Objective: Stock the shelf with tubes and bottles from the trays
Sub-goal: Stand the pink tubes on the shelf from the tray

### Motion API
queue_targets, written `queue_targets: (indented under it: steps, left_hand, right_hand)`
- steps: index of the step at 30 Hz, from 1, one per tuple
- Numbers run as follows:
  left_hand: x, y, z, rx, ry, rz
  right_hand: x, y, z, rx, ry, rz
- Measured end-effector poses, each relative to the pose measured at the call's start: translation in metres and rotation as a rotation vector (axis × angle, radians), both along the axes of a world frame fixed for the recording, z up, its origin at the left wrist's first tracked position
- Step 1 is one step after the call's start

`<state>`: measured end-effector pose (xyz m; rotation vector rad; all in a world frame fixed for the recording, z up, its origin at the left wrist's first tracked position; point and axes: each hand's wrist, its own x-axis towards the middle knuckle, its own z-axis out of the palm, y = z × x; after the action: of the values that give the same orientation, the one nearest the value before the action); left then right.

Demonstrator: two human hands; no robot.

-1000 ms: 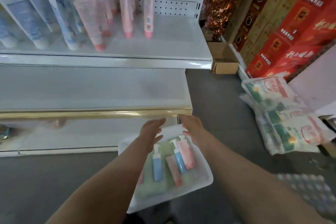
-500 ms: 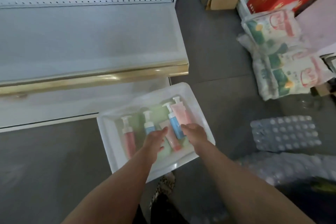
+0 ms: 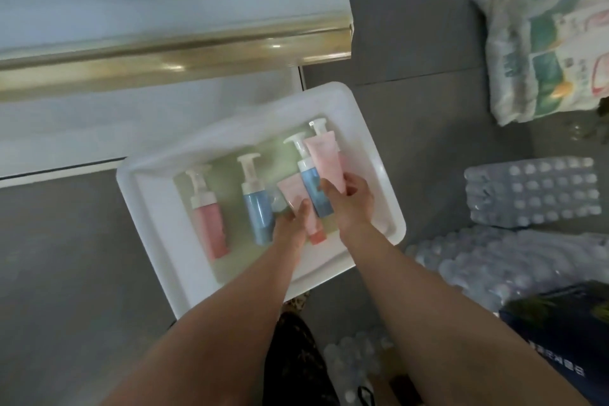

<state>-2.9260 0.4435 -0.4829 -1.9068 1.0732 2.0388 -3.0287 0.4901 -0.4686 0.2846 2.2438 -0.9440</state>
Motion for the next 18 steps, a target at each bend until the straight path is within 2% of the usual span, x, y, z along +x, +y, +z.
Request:
queue_targets:
  steps: [8, 14, 18]
  left_hand:
    - [-0.011, 0.012, -0.036, -0.003, -0.186, 0.175]
    - [-0.007, 0.008, -0.034, -0.031, -0.211, 0.114]
    - [0.002, 0.005, -0.017, -0.094, -0.167, 0.079]
  right_hand:
    - [-0.005, 0.004, -0.017, 0.048, 0.009, -0.022]
    - [-0.011, 0.009, -0.012, 0.012, -0.052, 0.012]
    - [-0.004, 0.017, -0.005, -0.039, -0.154, -0.057]
